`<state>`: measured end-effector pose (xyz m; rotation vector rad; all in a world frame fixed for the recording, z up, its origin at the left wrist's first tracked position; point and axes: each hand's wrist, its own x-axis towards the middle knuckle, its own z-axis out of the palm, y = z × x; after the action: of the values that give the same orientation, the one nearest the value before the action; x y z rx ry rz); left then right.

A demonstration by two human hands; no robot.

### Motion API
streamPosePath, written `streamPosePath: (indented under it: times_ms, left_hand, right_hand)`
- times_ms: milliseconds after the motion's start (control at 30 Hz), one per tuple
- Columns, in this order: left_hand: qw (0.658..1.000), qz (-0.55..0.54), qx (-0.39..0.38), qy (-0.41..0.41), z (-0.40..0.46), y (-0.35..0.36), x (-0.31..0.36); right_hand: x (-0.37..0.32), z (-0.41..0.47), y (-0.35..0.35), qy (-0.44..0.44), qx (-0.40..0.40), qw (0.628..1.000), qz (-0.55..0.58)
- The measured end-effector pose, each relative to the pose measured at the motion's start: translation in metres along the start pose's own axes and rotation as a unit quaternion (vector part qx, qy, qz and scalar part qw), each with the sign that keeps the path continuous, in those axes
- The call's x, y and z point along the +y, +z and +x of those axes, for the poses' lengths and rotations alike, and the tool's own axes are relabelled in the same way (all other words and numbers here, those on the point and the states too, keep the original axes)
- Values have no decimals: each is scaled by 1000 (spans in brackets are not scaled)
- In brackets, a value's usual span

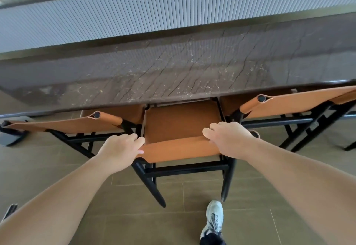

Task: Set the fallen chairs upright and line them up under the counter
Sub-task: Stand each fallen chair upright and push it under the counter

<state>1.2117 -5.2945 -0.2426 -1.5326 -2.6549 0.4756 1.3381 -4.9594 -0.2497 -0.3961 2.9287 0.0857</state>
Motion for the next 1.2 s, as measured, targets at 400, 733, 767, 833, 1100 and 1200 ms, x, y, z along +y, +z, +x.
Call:
streamPosePath:
  times_ms: [400,733,767,833,1100,1200]
  left_hand:
    - [999,-18,4,47,-60,31,35]
    - [995,-37,60,74,-30,30,-22]
    - [994,-39,64,77,-26,30,-30]
    - [993,-35,77,85,-17,31,-47]
    - [996,-29,68,51,10,32,-101]
    - [998,-23,43,43,12,33,-109]
  right_hand:
    - [-42,-51,42,13,-54,998,-15]
    - [-45,-13,31,14,-25,1000,8]
    - [-46,-7,28,12,-19,1000,11]
    - [-48,3,23,14,-8,1000,17]
    - [-56,46,9,20,22,999,19]
    - [-58,58,7,22,33,999,31]
